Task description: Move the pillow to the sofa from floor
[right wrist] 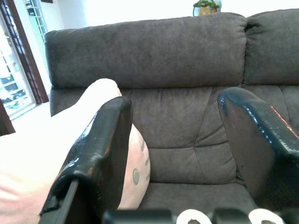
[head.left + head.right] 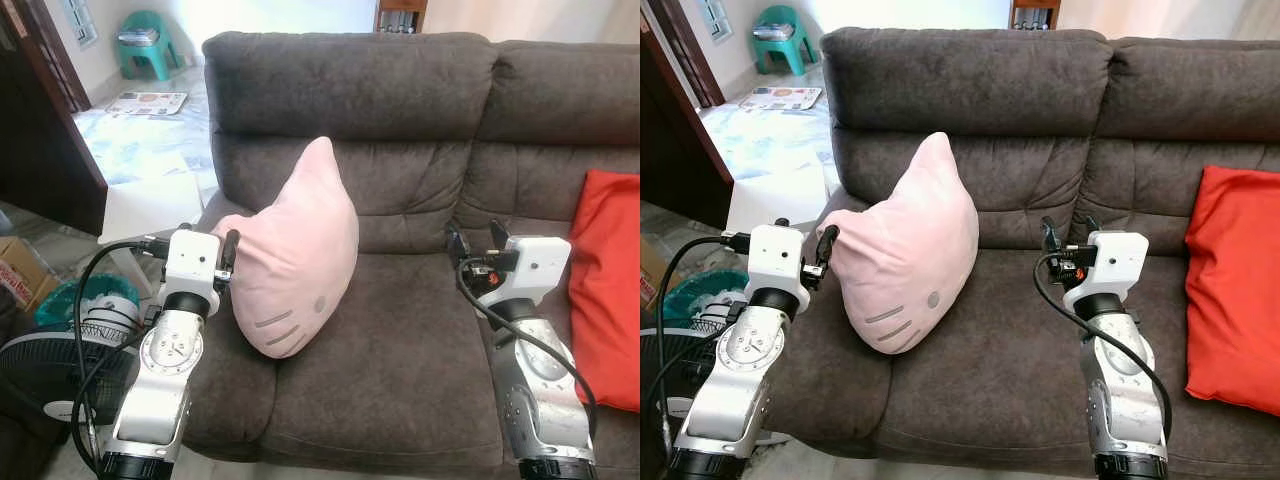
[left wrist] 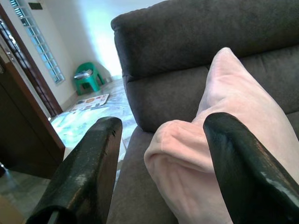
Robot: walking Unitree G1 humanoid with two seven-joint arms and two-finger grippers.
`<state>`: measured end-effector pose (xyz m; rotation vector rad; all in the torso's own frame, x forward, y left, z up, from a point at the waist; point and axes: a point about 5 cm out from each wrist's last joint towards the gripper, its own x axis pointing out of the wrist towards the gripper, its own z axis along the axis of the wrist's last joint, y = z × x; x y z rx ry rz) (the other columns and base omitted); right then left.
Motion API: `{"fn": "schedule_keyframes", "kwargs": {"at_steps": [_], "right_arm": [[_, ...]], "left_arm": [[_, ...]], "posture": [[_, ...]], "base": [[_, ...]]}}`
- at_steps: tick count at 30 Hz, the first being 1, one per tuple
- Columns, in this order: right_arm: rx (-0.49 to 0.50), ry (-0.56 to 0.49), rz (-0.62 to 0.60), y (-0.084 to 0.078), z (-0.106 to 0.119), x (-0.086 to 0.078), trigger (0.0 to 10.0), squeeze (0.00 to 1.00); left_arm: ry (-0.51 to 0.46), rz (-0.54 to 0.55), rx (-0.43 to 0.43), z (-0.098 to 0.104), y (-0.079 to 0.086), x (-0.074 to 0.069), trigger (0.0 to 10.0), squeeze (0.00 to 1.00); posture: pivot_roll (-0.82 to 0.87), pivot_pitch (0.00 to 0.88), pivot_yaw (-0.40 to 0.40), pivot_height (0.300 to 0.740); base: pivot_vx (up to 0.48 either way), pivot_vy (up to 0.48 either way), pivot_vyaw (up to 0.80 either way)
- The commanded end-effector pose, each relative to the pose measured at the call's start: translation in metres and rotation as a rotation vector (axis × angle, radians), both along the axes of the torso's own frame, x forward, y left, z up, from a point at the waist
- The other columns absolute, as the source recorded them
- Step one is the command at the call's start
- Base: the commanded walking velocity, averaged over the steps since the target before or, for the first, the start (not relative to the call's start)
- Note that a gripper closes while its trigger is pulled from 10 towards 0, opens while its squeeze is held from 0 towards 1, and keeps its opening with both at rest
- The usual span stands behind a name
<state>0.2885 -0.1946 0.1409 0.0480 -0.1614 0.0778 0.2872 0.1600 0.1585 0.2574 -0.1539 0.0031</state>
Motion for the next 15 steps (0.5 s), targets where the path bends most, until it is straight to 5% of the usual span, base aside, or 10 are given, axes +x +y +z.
{"fn": "schedule_keyframes", "kwargs": {"at_steps": [1, 15], "right_arm": [[0.012, -0.011, 0.001, 0.0018, 0.0013, 0.0011, 10.0, 0.00], [0.018, -0.012, -0.002, 0.0036, 0.0024, 0.0031, 10.0, 0.00]], "left_arm": [[-0.017, -0.006, 0.012, 0.0031, -0.0012, -0.0009, 10.0, 0.00], [-0.011, -0.003, 0.010, 0.0030, -0.0008, -0.0006, 10.0, 0.00]], "posture": [[0.11, 0.049, -0.003, 0.740], [0.11, 0.063, -0.007, 0.740]], "base": [[0.000, 0.000, 0.00], [-0.193, 0.000, 0.00]]}}
